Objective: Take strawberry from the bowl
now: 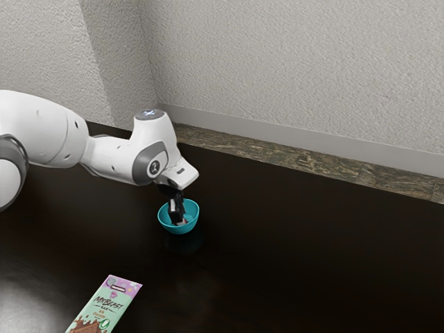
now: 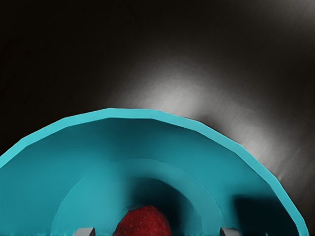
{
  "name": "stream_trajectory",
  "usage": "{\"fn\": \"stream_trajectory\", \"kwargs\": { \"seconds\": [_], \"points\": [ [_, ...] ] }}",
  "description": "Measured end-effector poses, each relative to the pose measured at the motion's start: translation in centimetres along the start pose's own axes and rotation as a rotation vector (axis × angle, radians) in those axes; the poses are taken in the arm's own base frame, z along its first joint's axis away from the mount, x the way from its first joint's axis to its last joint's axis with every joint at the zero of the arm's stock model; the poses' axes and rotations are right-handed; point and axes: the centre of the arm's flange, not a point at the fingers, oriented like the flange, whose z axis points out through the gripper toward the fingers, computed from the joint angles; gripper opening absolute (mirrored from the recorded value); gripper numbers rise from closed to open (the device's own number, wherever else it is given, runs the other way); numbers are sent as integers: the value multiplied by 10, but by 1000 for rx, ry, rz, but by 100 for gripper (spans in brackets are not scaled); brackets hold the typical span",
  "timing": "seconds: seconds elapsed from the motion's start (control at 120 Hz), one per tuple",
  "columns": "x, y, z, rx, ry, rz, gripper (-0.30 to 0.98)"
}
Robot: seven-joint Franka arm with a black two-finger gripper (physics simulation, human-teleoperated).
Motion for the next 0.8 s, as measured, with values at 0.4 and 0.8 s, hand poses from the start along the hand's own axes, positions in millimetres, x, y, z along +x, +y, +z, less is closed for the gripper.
{"fn": "stream_trajectory", "kwargs": {
  "seconds": [0.4, 0.8],
  "points": [
    [-9, -5, 0, -4, -5, -24, 28],
    [-9, -6, 1, -1, -3, -30, 23]
  ]
}}
